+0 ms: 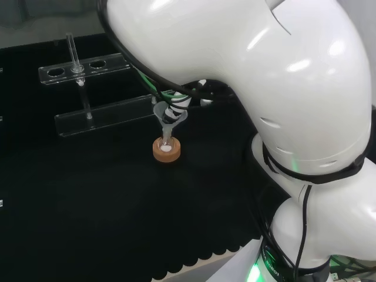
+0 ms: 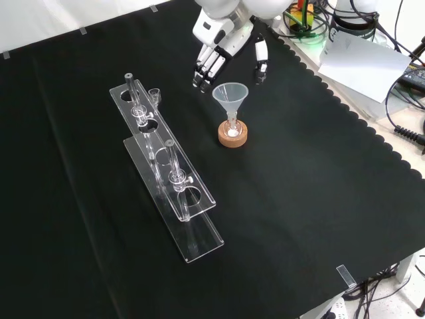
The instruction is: Remove the funnel from the round-bottom flask.
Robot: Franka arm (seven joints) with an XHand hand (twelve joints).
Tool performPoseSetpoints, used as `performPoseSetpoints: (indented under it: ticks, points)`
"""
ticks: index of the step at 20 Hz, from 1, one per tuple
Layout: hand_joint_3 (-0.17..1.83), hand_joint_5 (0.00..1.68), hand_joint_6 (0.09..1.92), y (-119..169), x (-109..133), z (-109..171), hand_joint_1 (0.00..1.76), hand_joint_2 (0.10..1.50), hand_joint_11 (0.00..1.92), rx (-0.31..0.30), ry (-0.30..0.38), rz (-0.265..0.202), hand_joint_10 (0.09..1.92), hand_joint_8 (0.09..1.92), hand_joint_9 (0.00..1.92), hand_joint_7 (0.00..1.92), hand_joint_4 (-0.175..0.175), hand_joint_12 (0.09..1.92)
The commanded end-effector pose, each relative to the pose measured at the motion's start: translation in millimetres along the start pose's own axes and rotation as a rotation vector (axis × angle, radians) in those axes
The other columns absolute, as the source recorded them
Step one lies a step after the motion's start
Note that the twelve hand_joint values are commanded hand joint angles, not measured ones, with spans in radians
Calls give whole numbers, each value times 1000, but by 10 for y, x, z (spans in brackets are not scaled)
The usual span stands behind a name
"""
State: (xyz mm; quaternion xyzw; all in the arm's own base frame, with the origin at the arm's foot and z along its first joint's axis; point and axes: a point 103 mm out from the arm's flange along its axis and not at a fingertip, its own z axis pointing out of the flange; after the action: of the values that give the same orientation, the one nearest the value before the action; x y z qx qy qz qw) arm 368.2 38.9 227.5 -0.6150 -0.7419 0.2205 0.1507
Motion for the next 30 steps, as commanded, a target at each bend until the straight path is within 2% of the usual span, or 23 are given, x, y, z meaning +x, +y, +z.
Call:
performPoseSetpoints:
  ticks: [1,4,15,30]
  points:
    - [370,0,87,9,29,102,676,670,386,-19,-54,27,831,87,23,2,-53,1477]
    - [369,0,87,32,35,149,677,670,383,-31,-77,43,834,87,23,0,-52,1474]
    - [367,0,87,155,57,256,684,671,372,-18,-81,40,842,87,28,18,-54,1472]
    - [370,0,87,274,89,321,709,680,381,-27,-87,33,817,87,165,42,-62,1472]
